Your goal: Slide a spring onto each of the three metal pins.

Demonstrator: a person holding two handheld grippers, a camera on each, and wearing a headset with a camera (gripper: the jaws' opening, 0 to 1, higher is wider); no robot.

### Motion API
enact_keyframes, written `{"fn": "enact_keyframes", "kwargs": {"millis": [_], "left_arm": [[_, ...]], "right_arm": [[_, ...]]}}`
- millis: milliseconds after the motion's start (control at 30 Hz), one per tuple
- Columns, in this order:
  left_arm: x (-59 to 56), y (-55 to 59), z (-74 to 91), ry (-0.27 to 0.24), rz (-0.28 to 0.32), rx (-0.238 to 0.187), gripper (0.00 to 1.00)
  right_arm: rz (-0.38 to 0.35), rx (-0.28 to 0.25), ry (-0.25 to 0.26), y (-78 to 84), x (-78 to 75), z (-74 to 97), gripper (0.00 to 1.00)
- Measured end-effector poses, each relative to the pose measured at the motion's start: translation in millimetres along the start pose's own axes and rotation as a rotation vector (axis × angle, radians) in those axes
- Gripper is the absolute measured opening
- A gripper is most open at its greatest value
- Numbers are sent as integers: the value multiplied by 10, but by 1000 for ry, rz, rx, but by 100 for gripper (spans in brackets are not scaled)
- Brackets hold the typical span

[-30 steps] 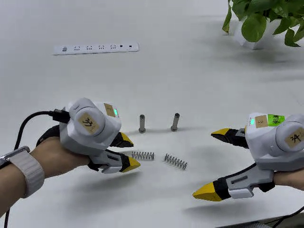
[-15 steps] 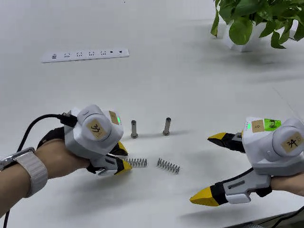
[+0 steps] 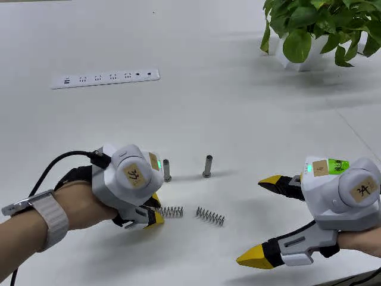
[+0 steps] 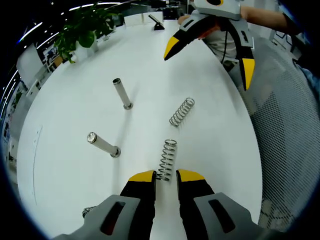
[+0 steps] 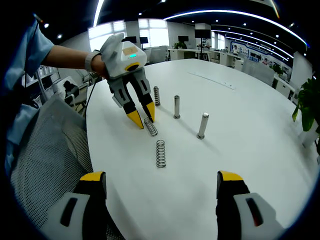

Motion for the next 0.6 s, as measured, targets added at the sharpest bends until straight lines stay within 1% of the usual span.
{"fn": "enact_keyframes", "kwargs": {"millis": [167,233,333,433,500,533,567,600], "left_arm": [[13,-7,-11,-5,-7,12,15],[8,-5,-11,-6,-11,11,13],[-8,0,0,-12,-6,4,12],[-20,34,12,-29,29,-14,11],[-48,63,22,-45,63,-37,11],[-65,85,32,-56,87,-53,11],[-76,101,39,-62,113,-62,11],[-83,122,47,-63,128,-65,11]], "right_arm": [[-4,-11,-3,-10,30,-31,92],[-5,-18,-6,-19,50,-44,92],[-7,-25,-6,-22,70,-63,91],[-18,-36,-12,-10,100,-90,91],[-22,-38,-13,-4,130,-104,91],[-30,-48,-11,-9,144,-107,91],[-37,-59,-13,-14,155,-109,91],[-43,-67,-16,-18,164,-109,90]]}}
Point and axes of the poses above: the centre of the closed fingertips' face, and the gripper's own axes: z roughly backward along the fingers, x roughly to its left, y roughly out of its underside, the point moved 10 cm from there along z, roughly backward along the fingers, and after that the axes turned 13 degrees about -y, right-handed, at the moved point
